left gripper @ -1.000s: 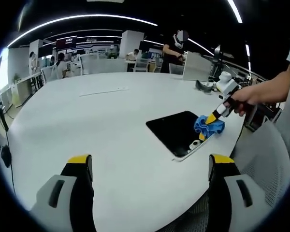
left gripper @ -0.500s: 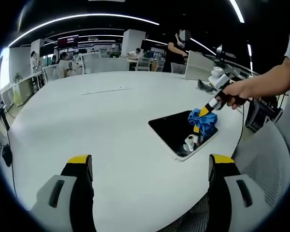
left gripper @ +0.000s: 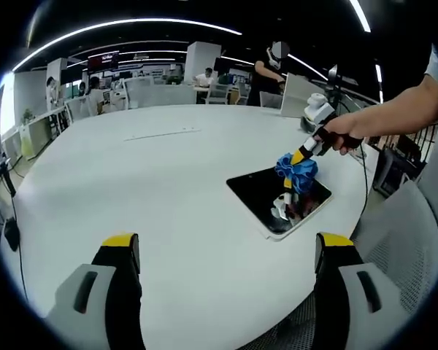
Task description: Wipe the mirror surface with the cleaning cloth until all visible marks leave the cleaned area.
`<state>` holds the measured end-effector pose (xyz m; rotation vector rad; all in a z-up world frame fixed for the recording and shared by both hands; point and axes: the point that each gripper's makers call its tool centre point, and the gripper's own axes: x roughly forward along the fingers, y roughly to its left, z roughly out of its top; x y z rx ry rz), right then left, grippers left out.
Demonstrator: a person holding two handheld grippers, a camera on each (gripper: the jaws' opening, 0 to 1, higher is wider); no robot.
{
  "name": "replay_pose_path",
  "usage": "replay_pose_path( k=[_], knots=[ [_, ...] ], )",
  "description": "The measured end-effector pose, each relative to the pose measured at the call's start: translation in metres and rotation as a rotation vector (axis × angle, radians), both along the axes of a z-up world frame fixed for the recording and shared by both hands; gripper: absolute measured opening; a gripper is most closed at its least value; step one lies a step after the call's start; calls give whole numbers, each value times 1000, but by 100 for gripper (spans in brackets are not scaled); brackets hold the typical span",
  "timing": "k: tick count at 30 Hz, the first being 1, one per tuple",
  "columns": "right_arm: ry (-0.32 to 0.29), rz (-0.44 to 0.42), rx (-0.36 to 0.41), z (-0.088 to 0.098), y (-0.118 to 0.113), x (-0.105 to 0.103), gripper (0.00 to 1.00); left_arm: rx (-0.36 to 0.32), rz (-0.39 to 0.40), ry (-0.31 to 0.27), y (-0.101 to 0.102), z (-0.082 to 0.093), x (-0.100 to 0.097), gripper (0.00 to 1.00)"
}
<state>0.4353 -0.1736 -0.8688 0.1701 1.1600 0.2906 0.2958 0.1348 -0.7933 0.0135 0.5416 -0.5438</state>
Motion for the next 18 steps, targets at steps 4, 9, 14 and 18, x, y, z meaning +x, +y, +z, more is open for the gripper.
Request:
replay_pose_path(
  k=[4,9,14,18],
  knots=[
    [1,-6,3,0,1,2,1,9,-2,12,2,-3,-1,99],
    [2,3,1,0,1,1,1,0,-5,14,2,-4,-1,99],
    [0,1,2,-1,1,2,1,5,-12,21,2,-6,-1,99],
    [-28,53,-8,0,1,0,1,11,-17,27,2,-8,-2,99]
  ],
)
